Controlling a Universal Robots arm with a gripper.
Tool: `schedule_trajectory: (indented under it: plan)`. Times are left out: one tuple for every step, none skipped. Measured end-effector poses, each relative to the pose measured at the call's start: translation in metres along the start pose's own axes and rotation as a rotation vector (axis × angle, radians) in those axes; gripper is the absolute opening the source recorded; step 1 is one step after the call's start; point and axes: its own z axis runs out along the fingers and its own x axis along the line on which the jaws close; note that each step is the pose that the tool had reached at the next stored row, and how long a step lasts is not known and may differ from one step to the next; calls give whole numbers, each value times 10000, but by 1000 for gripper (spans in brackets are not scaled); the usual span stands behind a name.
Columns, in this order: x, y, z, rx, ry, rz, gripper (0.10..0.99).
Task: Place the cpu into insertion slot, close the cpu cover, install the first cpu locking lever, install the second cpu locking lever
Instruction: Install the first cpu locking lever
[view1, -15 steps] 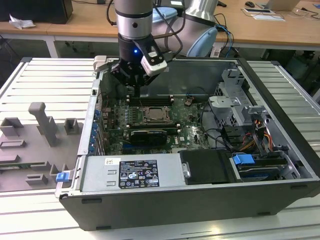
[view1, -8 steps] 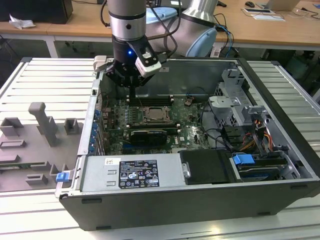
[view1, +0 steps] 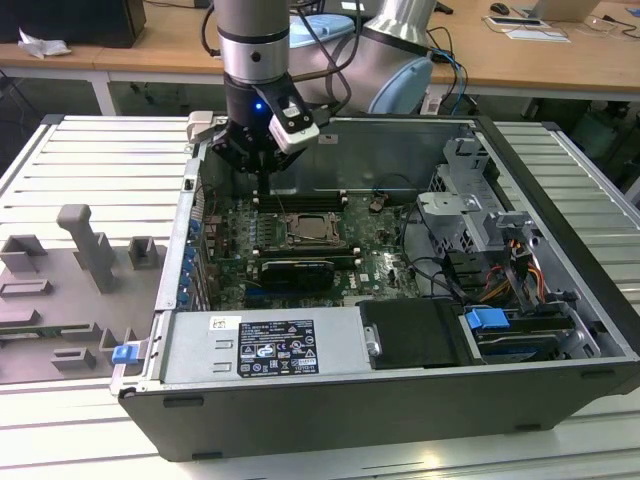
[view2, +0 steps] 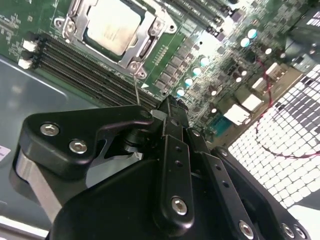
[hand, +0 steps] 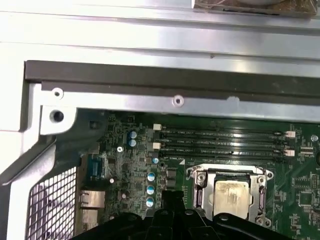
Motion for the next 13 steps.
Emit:
schedule_trajectory:
  plan:
    - [-1,16,5,1,1,-4,106]
    - [-1,33,11,1,1,-8,106]
    - [-2,48,16,1,1,-11,106]
    - [-2,66,23,0,1,-15,106]
    - [-2,76,28,0,1,-16,106]
    - [-3,87,32,1,2,-17,106]
    - [-6,103,36,1,2,-17,106]
    - [-14,114,37,1,2,-16,106]
    - [-32,131,40,0,1,-18,106]
    - [-50,143,42,1,2,-20,106]
    - [-63,150,43,0,1,-18,106]
    - [-79,156,45,0,2,-18,106]
    - [-97,159,46,0,0,-17,106]
